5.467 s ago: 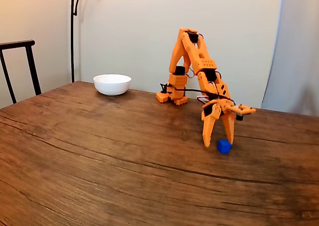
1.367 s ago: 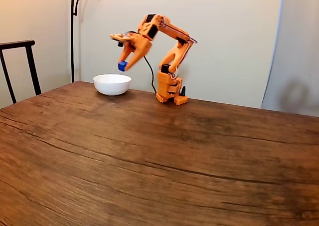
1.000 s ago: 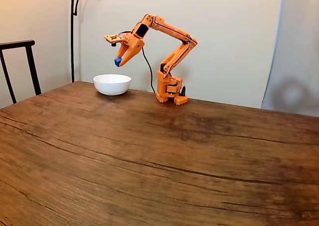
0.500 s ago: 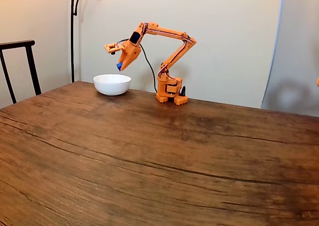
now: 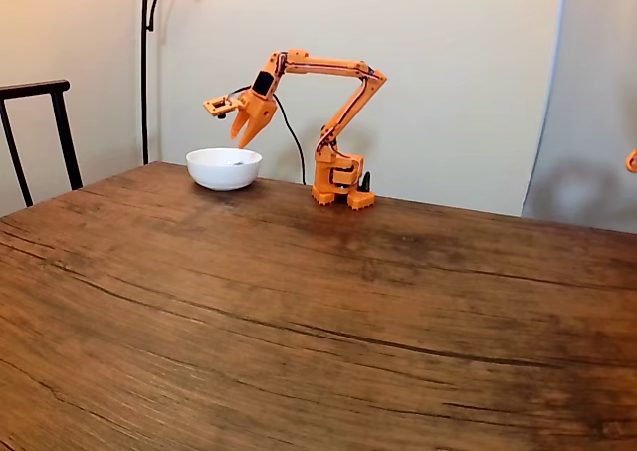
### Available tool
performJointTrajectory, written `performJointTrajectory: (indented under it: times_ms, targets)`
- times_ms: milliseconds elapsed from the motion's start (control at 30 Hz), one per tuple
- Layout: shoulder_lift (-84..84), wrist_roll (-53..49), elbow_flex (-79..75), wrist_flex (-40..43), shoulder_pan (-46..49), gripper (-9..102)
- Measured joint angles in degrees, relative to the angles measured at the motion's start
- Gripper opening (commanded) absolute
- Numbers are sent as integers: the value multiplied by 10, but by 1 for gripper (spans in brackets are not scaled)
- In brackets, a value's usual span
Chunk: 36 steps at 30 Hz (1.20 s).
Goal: Grasp the cube and drop it in the bowl
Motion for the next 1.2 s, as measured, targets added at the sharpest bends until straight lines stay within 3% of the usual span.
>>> performJointTrajectory:
  times_ms: [267, 500, 600, 833, 1200]
  targets:
    - [0, 0, -30, 33, -51, 21]
    - [0, 0, -96, 98, -150, 21]
    - [0, -11, -128, 131, -207, 20]
    - [0, -58, -171, 189, -341, 5]
    - [0, -175, -176, 194, -575, -1]
